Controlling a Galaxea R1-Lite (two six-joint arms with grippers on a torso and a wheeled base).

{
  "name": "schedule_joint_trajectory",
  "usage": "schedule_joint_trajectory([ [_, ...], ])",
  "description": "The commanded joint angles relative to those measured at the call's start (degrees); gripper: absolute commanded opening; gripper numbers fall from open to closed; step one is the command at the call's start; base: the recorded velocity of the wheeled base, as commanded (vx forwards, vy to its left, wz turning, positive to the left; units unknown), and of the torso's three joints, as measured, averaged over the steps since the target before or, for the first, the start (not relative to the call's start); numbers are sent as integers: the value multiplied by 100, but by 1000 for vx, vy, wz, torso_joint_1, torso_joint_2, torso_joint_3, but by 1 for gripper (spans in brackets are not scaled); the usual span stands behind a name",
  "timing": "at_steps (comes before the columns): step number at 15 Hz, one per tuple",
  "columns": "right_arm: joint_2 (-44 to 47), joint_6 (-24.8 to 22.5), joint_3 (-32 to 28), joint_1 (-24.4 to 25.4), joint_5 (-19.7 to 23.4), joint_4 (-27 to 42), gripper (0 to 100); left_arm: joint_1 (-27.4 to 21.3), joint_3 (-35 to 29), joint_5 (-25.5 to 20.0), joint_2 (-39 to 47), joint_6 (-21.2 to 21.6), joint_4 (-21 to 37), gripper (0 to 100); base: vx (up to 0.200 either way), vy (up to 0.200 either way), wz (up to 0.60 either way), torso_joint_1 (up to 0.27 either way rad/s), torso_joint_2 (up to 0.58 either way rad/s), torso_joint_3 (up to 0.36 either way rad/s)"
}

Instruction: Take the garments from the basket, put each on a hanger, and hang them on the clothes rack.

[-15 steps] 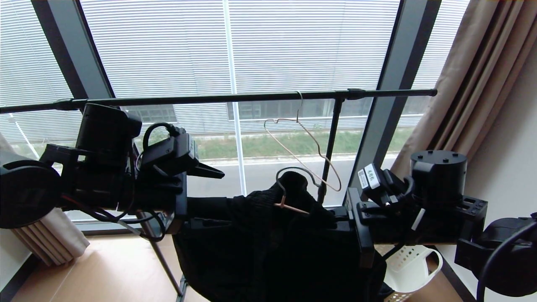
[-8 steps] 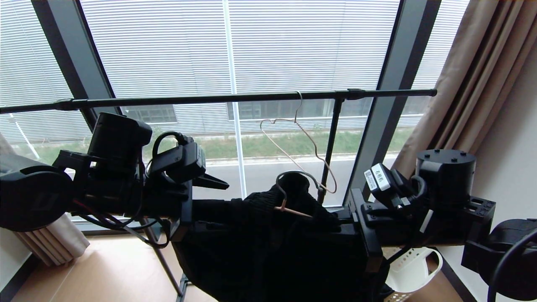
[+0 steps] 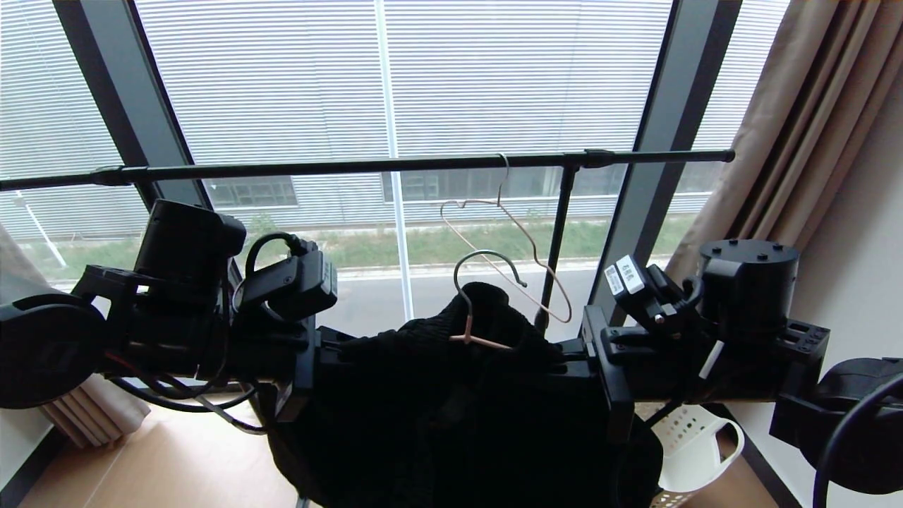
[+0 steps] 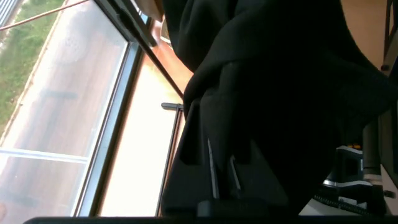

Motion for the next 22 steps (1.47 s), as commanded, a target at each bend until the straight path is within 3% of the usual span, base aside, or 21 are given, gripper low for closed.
schedule_joint_trajectory([
  [1, 16, -1, -17, -67, -9, -22, 0, 3, 17, -26, -71, -45, 5, 0, 0, 0, 0, 0, 0, 0],
  [2, 7, -1, -8, -75, -9, -14, 0, 12, 17, -88, -80, -177, 5, 0, 0, 0, 0, 0, 0, 0],
  [3, 7, -1, -8, -102, -9, -14, 100, 65, 17, -97, -124, -212, 5, 0, 0, 0, 0, 0, 0, 0],
  [12, -46, -309, 1, -691, 88, -49, 100, 829, 360, -404, -695, -362, 5, 0, 0, 0, 0, 0, 0, 0],
  [19, -11, -318, -17, -814, 185, -58, 100, 1462, 465, -1186, -933, -397, 5, 0, 0, 0, 0, 0, 0, 0],
  [22, -46, -318, 27, -884, 360, -58, 100, 1682, 474, -1266, -1047, -406, 5, 0, 0, 0, 0, 0, 0, 0],
])
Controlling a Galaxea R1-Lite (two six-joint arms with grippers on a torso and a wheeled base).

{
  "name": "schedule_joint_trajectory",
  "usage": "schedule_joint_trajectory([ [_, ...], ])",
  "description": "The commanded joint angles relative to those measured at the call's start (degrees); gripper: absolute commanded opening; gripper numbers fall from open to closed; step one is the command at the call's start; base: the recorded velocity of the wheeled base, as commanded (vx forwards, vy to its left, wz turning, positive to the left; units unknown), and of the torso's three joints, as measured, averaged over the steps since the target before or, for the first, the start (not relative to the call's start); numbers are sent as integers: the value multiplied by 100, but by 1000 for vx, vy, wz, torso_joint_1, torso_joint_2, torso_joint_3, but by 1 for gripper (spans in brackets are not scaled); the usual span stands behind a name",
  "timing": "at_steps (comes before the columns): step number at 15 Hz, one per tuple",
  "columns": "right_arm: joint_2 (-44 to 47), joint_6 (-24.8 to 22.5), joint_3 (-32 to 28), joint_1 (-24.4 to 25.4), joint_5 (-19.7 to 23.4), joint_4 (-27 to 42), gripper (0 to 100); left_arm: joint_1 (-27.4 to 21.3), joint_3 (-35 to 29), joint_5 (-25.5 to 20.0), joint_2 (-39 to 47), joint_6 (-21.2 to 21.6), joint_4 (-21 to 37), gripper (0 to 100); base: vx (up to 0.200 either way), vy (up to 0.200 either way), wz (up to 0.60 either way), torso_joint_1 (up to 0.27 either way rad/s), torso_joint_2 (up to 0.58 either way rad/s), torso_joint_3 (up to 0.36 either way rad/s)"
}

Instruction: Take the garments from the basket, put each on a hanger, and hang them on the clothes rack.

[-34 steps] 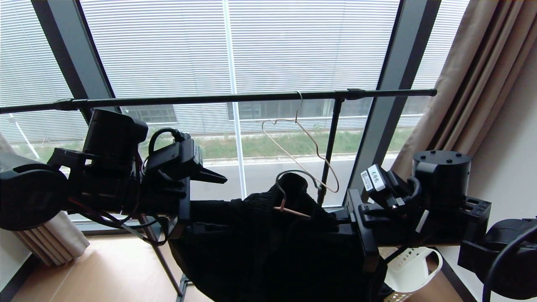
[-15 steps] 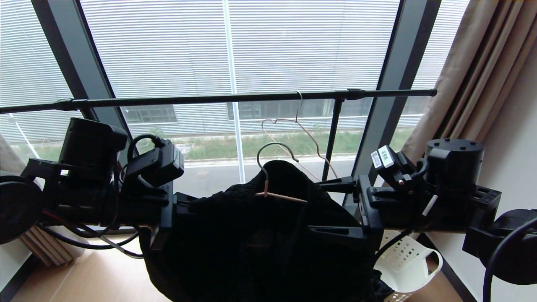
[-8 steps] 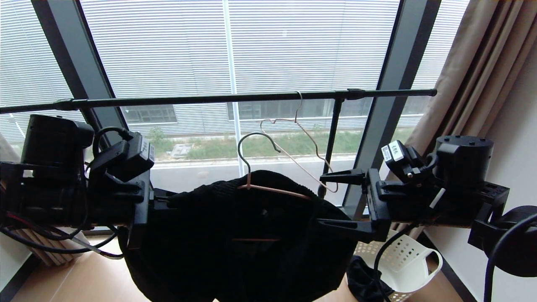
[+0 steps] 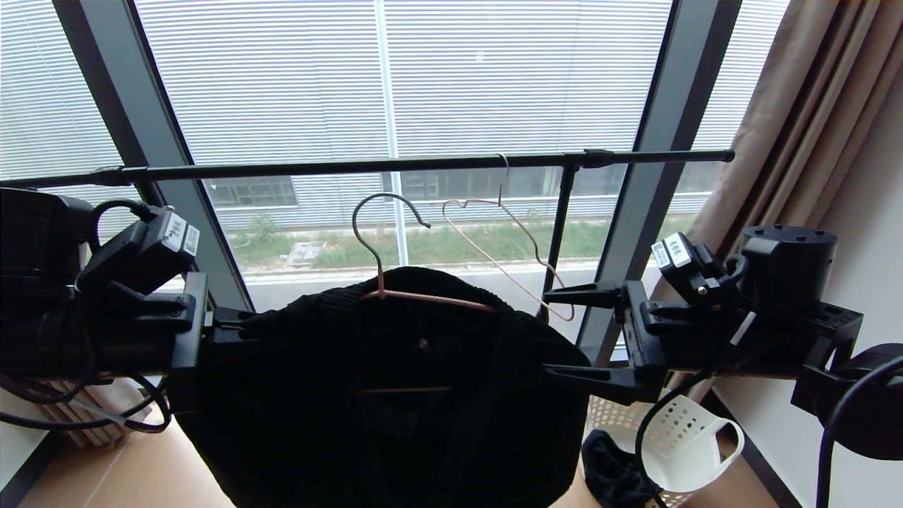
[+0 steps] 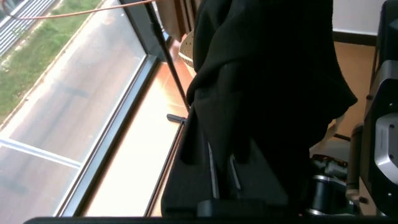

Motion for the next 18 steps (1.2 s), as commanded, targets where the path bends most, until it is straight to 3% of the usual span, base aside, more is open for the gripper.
schedule_joint_trajectory([
  [1, 2, -7, 30, -7, 19, 0, 100, 137, -3, -64, -99, -3, -1, 0, 0, 0, 0, 0, 0, 0],
  [4, 231, -332, 48, -7, 28, 9, 100, 208, -12, -214, -222, -188, -1, 0, 0, 0, 0, 0, 0, 0],
  [9, 740, -447, -58, -78, 19, 9, 100, 313, -38, -293, -284, -232, -10, 0, 0, 0, 0, 0, 0, 0],
  [14, 863, -447, -75, -78, 28, 9, 100, 331, -47, -398, -257, -1454, -784, 0, 0, 0, 0, 0, 0, 0],
  [18, 978, -447, -128, -78, 28, 9, 100, 331, -47, -416, -248, -2060, -1170, 0, 0, 0, 0, 0, 0, 0],
])
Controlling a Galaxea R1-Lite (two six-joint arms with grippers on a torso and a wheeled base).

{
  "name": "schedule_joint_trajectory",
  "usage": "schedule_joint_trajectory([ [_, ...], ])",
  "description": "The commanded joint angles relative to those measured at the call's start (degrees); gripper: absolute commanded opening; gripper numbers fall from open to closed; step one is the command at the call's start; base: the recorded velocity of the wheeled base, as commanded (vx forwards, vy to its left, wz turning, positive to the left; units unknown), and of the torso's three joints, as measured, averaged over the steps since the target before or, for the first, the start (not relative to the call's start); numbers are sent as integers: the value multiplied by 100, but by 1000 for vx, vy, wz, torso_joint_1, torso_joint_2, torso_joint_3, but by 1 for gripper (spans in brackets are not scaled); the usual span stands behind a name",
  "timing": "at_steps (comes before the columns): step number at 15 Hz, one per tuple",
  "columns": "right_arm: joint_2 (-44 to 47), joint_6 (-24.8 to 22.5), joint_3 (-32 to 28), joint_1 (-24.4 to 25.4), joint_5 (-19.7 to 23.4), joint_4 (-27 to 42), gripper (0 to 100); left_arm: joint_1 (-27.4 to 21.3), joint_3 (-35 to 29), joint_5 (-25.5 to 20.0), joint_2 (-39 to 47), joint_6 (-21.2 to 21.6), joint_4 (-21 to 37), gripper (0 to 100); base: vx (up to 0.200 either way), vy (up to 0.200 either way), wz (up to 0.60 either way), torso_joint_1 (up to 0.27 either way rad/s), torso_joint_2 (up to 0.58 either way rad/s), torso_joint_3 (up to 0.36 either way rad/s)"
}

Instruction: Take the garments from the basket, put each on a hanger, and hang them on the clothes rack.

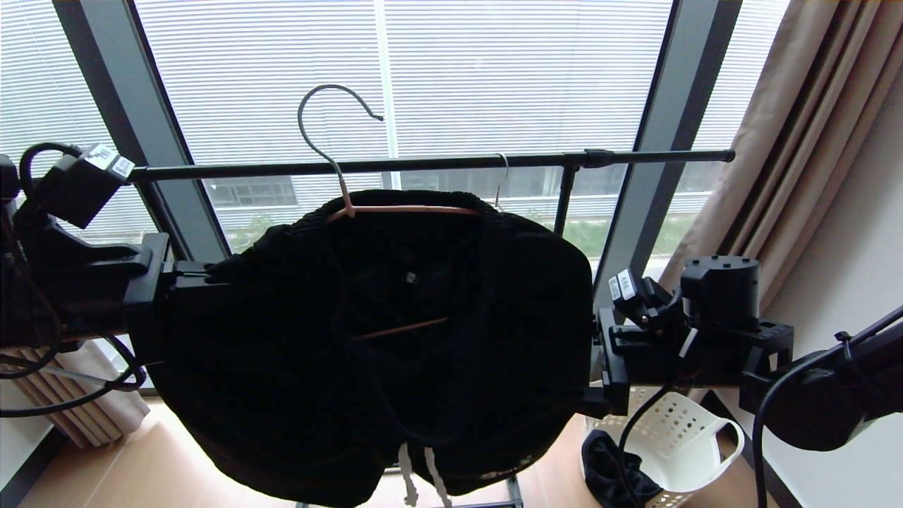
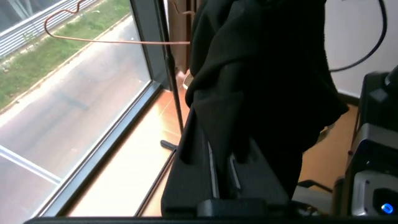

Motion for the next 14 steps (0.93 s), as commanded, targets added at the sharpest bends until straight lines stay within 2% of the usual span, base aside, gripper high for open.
schedule_joint_trajectory([
  [1, 101, -1, -39, -5, 2, -2, 100, 1, 1, 2, 5, -109, -67, 0, 0, 0, 0, 0, 0, 0],
  [4, 198, -1, -153, -5, 2, -2, 100, 10, 1, 2, -4, -311, -173, 0, 0, 0, 0, 0, 0, 0],
  [5, 198, 8, -206, -49, -7, 15, 0, 10, 1, 2, -13, -381, -199, 0, 0, 0, 0, 0, 0, 0],
  [12, 92, 8, -504, -761, -15, 42, 0, 89, 89, -6, -13, -452, -208, 0, 0, 0, 0, 0, 0, 0],
  [14, 48, 8, -531, -893, -7, 33, 0, 239, 141, -6, -30, -452, -208, 0, 0, 0, 0, 0, 0, 0],
])
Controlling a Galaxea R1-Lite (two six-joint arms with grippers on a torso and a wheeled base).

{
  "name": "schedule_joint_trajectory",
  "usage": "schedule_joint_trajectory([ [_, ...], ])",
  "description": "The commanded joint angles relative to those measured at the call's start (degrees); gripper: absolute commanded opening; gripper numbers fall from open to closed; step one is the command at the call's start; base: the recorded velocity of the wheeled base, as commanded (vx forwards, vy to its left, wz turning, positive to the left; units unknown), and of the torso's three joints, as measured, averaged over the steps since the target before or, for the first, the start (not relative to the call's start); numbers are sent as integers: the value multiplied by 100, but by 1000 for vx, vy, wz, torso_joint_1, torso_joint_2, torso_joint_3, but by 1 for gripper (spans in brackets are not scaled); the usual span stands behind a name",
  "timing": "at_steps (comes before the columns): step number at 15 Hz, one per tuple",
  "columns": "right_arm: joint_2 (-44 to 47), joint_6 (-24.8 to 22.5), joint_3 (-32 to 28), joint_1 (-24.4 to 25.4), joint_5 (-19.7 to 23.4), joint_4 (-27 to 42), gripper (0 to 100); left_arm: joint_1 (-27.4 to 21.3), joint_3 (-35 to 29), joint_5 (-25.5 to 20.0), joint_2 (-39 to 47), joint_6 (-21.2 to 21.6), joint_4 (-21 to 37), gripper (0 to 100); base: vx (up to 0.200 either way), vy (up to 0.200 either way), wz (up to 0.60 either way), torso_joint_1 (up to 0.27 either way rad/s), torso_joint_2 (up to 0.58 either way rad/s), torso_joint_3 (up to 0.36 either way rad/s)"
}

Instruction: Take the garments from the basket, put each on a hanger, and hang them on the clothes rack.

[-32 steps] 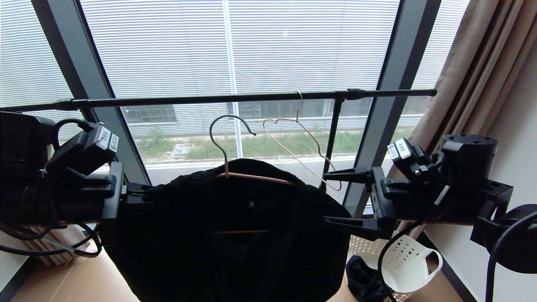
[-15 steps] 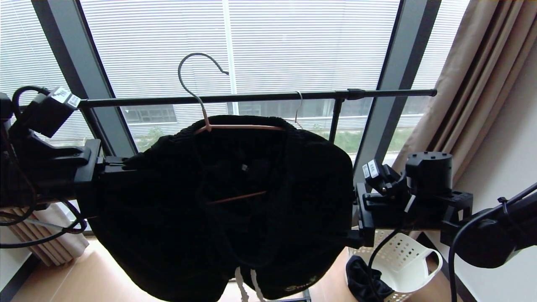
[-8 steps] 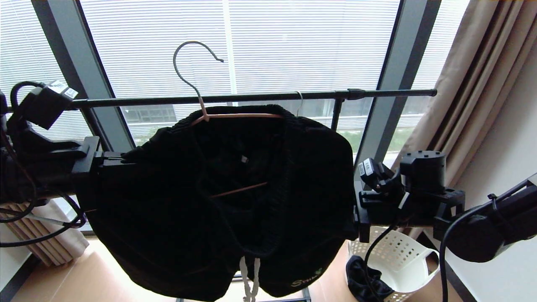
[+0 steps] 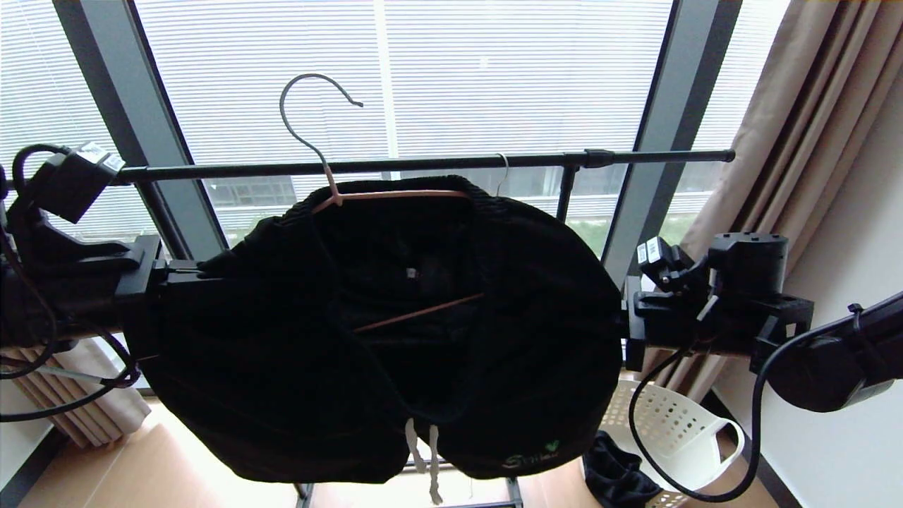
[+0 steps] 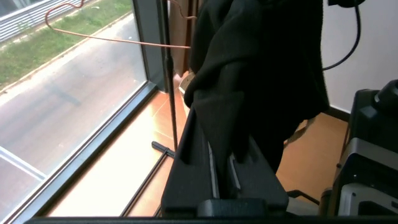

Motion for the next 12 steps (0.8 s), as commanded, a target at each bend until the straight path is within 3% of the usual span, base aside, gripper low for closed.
schedule_joint_trajectory([
  [1, -56, -2, -18, -80, 4, -5, 0, 101, 52, 2, -59, -8, -21, 0, 0, 0, 0, 0, 0, 0],
  [5, -47, -2, 9, -45, 4, 4, 0, 154, 289, 2, -76, -52, -399, 0, 0, 0, 0, 0, 0, 0],
  [10, -64, -2, 61, 52, 4, 48, 0, 163, 298, 11, -76, -105, -407, 0, 0, 0, 0, 0, 0, 0],
  [11, -64, -45, 158, 96, -13, 39, 100, 233, 351, 11, -103, -219, -407, 0, 0, 0, 0, 0, 0, 0],
  [12, -82, -63, 158, 105, -13, 39, 100, 242, 404, 11, -129, -228, -407, 0, 0, 0, 0, 0, 0, 0],
])
